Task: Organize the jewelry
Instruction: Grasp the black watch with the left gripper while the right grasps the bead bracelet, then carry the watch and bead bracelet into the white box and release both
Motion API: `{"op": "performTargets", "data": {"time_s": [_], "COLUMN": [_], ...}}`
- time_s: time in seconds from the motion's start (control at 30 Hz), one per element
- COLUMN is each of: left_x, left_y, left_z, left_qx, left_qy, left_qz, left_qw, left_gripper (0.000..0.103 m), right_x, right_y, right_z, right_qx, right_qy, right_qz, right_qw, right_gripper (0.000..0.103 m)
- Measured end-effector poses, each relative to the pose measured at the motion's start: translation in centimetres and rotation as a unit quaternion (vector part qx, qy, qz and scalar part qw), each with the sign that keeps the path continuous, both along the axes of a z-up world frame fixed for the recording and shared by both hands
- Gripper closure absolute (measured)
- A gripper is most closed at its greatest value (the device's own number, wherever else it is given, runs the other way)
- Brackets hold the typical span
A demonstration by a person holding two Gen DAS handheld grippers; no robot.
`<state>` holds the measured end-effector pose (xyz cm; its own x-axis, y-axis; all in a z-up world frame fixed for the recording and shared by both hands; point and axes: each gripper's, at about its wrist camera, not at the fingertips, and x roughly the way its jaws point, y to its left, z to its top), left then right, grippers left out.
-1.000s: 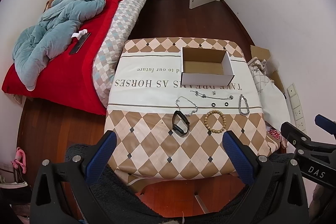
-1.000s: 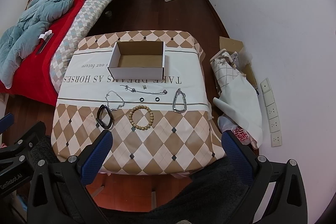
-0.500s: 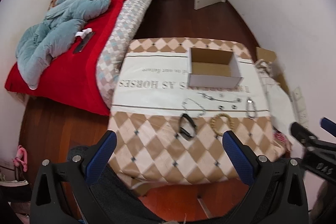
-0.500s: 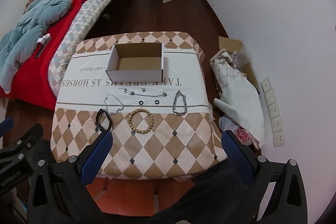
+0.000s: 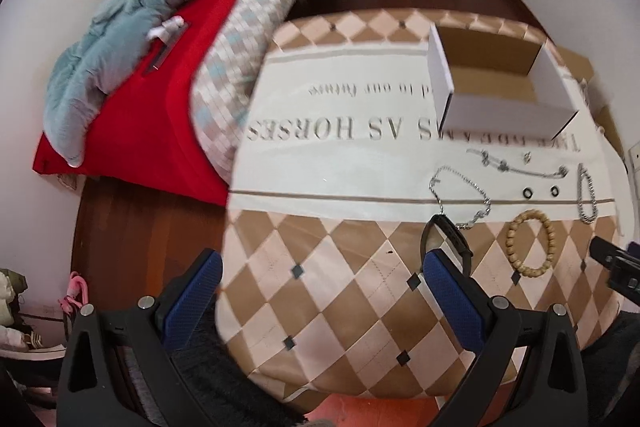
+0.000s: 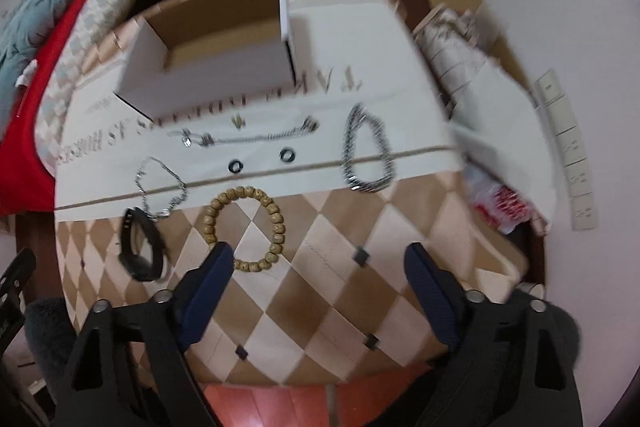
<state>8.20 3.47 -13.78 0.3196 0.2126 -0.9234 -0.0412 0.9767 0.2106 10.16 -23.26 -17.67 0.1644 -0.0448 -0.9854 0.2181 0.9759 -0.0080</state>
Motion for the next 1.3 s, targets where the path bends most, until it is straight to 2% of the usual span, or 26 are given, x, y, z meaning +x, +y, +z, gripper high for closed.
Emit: {"op": "performTargets", "data": {"time_s": [0.1,0.23,0.33,0.4,0.43,0.47,0.53,0.6,0.63,0.7,0.77,0.83,0.9,1.0,1.13,1.3], "left_x": [1.1,2.0,2.5,2.7,2.8,2.9,3.1,3.2,3.2,3.3,3.2,3.2,3.1,2.6,2.2,2.3], "left_y": [-0.2,-0.6,-0.9,-1.1,-1.1,-1.3,-1.6,-2.1,-2.3,-2.8,-3.1,-3.5,-4.0,-5.0,-5.9,-6.1], "left_z": [-2.2,-4.4,-6.1,-7.4,-7.8,-8.3,-9.1,-9.8,-10.1,-10.3,-10.5,-10.6,-10.6,-10.5,-10.3,-10.3], "left_qx": [-0.006,-0.03,-0.058,-0.078,-0.082,-0.093,-0.103,-0.116,-0.119,-0.134,-0.137,-0.132,-0.125,-0.107,-0.084,-0.077], "left_qy": [0.024,0.055,0.08,0.1,0.106,0.112,0.123,0.13,0.133,0.135,0.136,0.132,0.127,0.118,0.106,0.1], "left_qz": [0.002,0.006,0.007,0.009,0.01,0.009,0.008,0.0,-0.004,-0.015,-0.024,-0.032,-0.045,-0.061,-0.075,-0.082], "left_qw": [0.9997,0.998,0.9951,0.992,0.9909,0.9893,0.987,0.9847,0.984,0.9817,0.9809,0.9819,0.9829,0.9854,0.9879,0.9886], "left_gripper": [0.001,0.001,0.001,0.001,0.001,0.001,0.009,0.028,0.036,0.067,0.076,0.077,0.09,0.093,0.094,0.094], "right_x": [1.0,1.7,1.8,1.6,1.4,1.2,0.8,0.4,0.3,-0.4,-1.0,-1.4,-1.6,-1.1,-0.4,-0.2], "right_y": [0.4,0.8,1.2,1.4,1.5,1.6,1.7,1.5,1.4,0.7,-0.4,-1.3,-1.6,-1.8,-1.7,-1.2], "right_z": [-2.9,-5.4,-6.6,-7.3,-7.6,-7.7,-7.8,-7.8,-7.8,-8.0,-8.2,-8.5,-8.6,-8.7,-8.8,-8.8], "right_qx": [0.015,0.025,0.023,0.02,0.015,0.007,-0.01,-0.011,-0.013,-0.005,0.005,0.01,0.004,-0.009,-0.013,-0.015], "right_qy": [0.023,0.038,0.051,0.059,0.059,0.054,0.052,0.052,0.057,0.073,0.081,0.081,0.077,0.069,0.065,0.063], "right_qz": [-0.003,-0.006,-0.001,0.005,0.009,0.017,0.031,0.036,0.039,0.037,0.034,0.028,0.027,0.032,0.034,0.041], "right_qw": [1.0,0.999,0.998,0.998,0.998,0.998,0.998,0.998,0.998,0.997,0.996,0.996,0.997,0.997,0.997,0.997], "right_gripper": [0.025,0.032,0.042,0.053,0.054,0.06,0.068,0.09,0.092,0.093,0.092,0.092,0.089,0.084,0.084,0.084]}}
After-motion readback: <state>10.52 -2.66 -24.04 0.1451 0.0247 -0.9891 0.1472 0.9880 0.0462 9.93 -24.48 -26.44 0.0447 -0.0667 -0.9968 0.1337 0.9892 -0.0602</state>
